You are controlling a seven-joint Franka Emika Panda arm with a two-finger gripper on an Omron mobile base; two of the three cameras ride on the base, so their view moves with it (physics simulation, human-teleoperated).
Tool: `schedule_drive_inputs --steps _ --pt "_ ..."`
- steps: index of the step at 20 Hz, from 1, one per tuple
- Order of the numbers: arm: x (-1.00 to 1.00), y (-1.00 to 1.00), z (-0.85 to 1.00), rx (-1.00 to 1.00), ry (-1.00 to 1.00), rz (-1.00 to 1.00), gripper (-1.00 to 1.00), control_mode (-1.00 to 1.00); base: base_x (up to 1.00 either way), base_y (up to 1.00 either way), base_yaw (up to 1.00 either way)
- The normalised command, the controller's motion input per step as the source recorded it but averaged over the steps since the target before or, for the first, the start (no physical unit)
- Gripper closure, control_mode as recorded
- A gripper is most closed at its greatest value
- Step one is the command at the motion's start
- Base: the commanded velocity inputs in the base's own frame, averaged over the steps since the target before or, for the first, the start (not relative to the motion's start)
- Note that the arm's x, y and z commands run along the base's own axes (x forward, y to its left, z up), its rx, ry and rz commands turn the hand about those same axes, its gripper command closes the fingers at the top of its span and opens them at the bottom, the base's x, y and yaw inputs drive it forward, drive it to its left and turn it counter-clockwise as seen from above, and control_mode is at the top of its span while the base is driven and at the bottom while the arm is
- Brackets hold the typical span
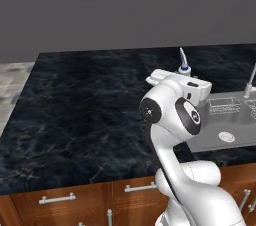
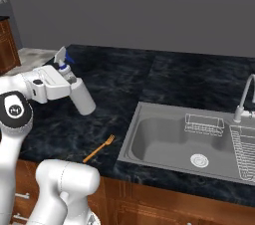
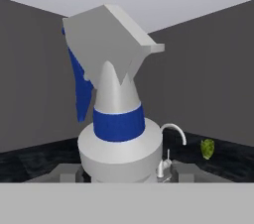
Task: Open the cabinet. Pick the spray and place it next to the sink. Then close the cabinet.
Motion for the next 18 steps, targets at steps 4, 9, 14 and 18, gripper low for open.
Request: schedule_drive_inputs --steps 4,9,14,18 --pt "0.00 0.00 0.00 0.00 0.00 0.00 1.00 1.00 0.00 0.00 0.00" --pt "0.00 0.00 0.00 0.00 0.00 0.00 1.00 1.00 0.00 0.00 0.00" --pt "0.00 0.00 0.00 0.00 0.00 0.00 1.00 1.00 0.00 0.00 0.00" --pt "0.00 0.00 0.00 0.00 0.00 0.00 1.00 1.00 0.26 0.00 0.00"
